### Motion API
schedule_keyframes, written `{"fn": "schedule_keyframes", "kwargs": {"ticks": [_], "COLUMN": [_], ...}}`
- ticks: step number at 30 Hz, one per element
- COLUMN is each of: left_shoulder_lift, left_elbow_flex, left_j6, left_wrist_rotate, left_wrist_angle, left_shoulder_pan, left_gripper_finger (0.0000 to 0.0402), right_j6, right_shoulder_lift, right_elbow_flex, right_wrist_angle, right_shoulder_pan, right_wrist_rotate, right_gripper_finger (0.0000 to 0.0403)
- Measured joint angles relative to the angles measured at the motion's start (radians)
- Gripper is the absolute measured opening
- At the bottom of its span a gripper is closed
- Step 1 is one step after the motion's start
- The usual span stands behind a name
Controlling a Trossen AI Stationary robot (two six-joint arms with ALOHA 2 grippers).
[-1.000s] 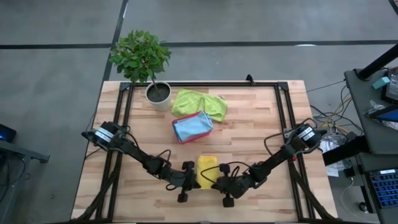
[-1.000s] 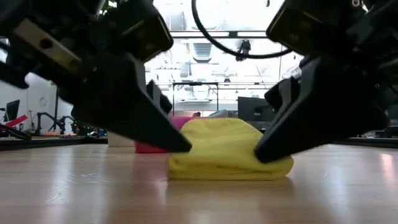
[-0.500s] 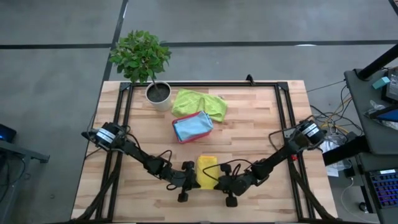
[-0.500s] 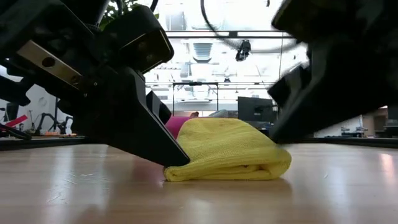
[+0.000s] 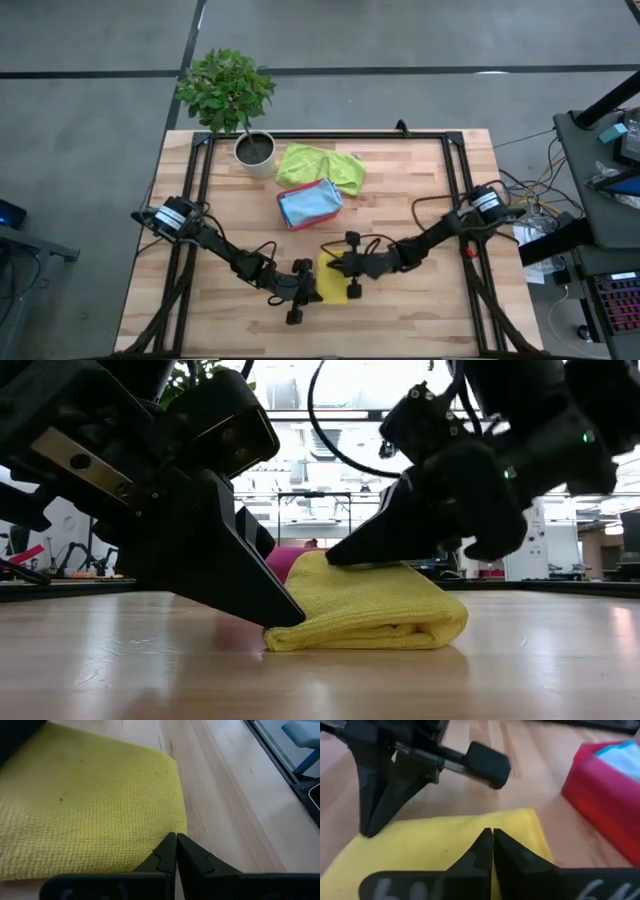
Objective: Fold microfiber towels
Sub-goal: Fold the yellow microfiber cloth
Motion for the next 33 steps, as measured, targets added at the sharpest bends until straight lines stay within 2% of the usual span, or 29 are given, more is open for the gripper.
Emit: {"fn": "schedule_keyframes", "kwargs": {"ticks": [3, 14, 24, 33], "left_shoulder_lift": [0.0, 0.0, -0.006, -0.012], "left_elbow_flex": [0.0, 0.0, 0.0, 0.0], "left_j6": [0.001, -0.026, -0.05, -0.077], "left_wrist_rotate": [0.0, -0.005, -0.005, -0.005], "left_wrist_angle": [0.0, -0.018, -0.027, -0.033], "left_shoulder_pan": [0.0, 0.005, 0.014, 0.017], "left_gripper_finger": [0.0, 0.0, 0.0, 0.0], "right_j6": [-0.03, -0.02, -0.071, -0.072], "right_shoulder_lift": [0.031, 0.142, 0.027, -0.076], "right_elbow_flex": [-0.027, -0.039, -0.044, -0.057], "right_wrist_angle": [0.106, 0.178, 0.16, 0.057], "right_shoulder_pan": [-0.024, -0.085, -0.08, 0.017], "right_wrist_rotate": [-0.006, -0.008, -0.01, -0.181], "right_gripper_finger": [0.0009, 0.0009, 0.0009, 0.0008]}}
